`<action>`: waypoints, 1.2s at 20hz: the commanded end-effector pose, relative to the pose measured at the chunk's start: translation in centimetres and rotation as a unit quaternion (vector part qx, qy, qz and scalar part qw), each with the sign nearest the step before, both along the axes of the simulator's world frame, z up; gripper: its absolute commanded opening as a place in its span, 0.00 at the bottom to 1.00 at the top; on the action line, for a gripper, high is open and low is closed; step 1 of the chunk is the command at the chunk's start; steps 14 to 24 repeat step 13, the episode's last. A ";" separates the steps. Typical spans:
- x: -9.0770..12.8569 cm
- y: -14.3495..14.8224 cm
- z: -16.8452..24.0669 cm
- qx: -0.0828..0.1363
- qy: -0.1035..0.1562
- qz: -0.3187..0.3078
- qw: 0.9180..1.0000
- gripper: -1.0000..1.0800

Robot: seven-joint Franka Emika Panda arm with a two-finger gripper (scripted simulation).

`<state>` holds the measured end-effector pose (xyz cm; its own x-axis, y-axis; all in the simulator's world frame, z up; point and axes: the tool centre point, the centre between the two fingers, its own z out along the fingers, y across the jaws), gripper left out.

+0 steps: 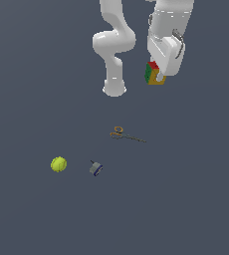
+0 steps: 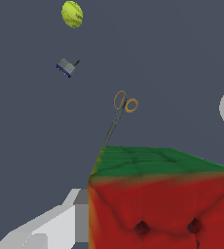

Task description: Pick up a designated object from a clutter of objects.

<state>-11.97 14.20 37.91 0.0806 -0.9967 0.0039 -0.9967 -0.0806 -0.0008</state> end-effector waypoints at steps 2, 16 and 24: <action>-0.6 2.2 2.1 0.001 0.000 0.000 1.000 0.00; -1.1 5.0 4.7 0.002 0.001 0.000 1.000 0.00; -1.1 5.0 4.7 0.002 0.001 0.000 1.000 0.00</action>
